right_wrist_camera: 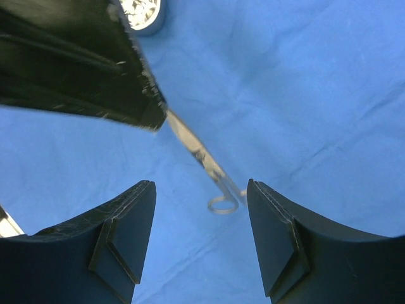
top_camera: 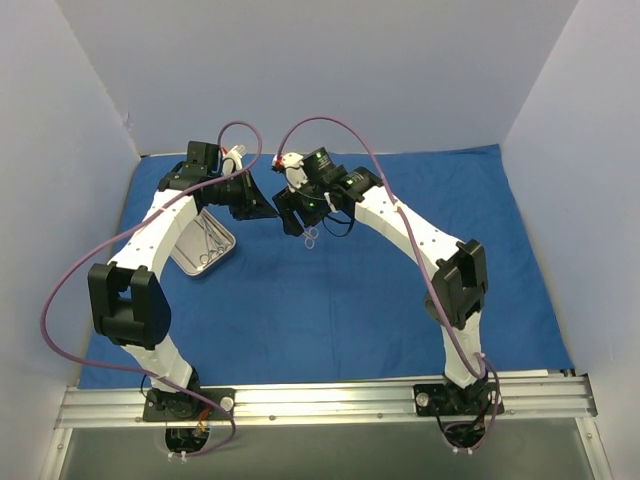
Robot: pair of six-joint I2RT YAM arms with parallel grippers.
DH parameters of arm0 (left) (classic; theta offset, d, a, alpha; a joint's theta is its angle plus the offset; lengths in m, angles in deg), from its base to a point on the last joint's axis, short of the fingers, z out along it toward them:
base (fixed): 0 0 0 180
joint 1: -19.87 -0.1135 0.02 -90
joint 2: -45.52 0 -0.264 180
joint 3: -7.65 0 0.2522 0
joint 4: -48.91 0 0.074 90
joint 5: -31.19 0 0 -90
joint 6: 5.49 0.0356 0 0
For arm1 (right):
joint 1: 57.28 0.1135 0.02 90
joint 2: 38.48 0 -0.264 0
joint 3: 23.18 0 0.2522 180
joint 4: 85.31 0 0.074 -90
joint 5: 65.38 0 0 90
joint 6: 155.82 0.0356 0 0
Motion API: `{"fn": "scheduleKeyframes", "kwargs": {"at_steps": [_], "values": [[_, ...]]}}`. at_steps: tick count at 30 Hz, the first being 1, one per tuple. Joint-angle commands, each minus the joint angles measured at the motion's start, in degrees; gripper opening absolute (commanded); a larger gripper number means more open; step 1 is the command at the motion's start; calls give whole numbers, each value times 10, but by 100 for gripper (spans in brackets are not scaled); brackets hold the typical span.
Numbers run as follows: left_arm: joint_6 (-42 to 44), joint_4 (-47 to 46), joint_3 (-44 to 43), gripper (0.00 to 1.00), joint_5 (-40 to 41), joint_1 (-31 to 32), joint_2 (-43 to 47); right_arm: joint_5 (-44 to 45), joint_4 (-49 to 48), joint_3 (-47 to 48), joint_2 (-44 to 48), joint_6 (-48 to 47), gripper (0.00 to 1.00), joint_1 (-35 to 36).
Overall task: Open and lay out the surgical kit
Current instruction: Place the medical item in the surgical kit.
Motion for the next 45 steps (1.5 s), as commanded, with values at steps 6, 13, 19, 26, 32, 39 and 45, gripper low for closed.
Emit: {"fn": "scheduleKeyframes", "kwargs": {"at_steps": [6, 13, 19, 26, 32, 39, 45], "values": [[-7, -30, 2, 2, -39, 0, 40, 1, -4, 7, -25, -12, 58, 3], [-10, -37, 12, 2, -44, 0, 42, 5, -1, 19, -33, -3, 39, 4], [-31, -64, 6, 12, -61, -5, 25, 18, -11, -22, -12, 9, 0, 4], [-12, -39, -40, 41, -31, -19, -6, 30, -37, -110, 26, 59, 0, -23], [57, 44, -44, 49, 74, -52, -11, 62, 12, -226, 90, 89, 0, -129], [84, 55, 8, 47, 126, -73, 12, 125, 112, -321, 165, 44, 0, -295], [78, 54, 33, 45, 122, -81, 14, 152, 98, -382, 200, 29, 0, -340]]}}
